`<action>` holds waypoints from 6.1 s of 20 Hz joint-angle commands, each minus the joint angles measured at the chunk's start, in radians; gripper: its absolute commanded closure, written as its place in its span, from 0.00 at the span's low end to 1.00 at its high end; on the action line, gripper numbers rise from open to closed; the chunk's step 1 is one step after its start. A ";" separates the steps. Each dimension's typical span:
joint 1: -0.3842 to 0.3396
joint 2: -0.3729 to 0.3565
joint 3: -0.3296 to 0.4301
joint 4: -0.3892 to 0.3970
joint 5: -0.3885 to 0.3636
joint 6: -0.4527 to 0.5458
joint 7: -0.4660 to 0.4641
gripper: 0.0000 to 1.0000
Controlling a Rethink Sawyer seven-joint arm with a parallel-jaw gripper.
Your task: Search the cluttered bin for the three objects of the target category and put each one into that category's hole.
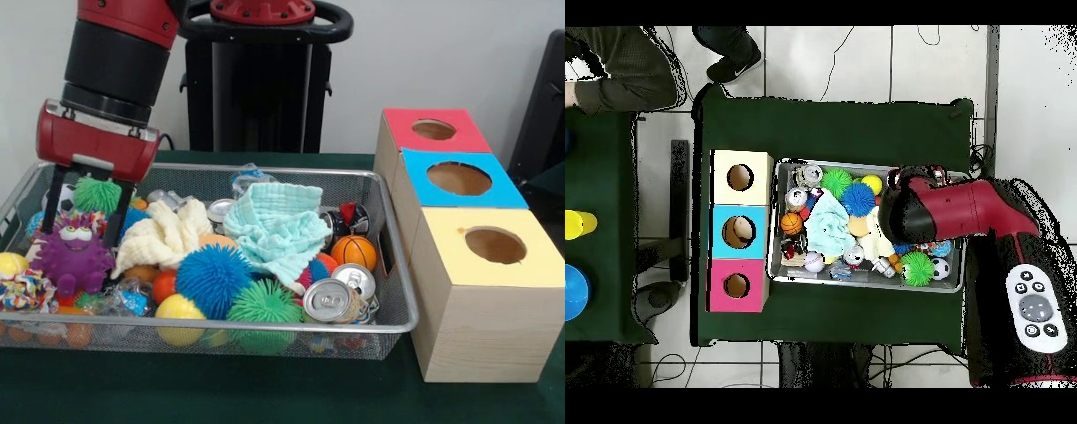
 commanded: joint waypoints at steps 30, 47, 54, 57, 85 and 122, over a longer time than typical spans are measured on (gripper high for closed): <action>-0.041 0.082 -0.012 0.000 0.028 -0.208 0.045 0.00; -0.099 0.154 0.015 0.002 -0.012 -0.236 0.002 0.00; -0.085 0.177 0.003 -0.005 -0.022 -0.287 0.032 0.00; -0.077 0.193 -0.009 -0.012 -0.022 -0.316 0.048 0.00; -0.123 0.207 0.020 -0.075 -0.088 -0.250 -0.110 0.00; -0.123 0.172 -0.026 -0.024 -0.073 -0.098 -0.149 0.00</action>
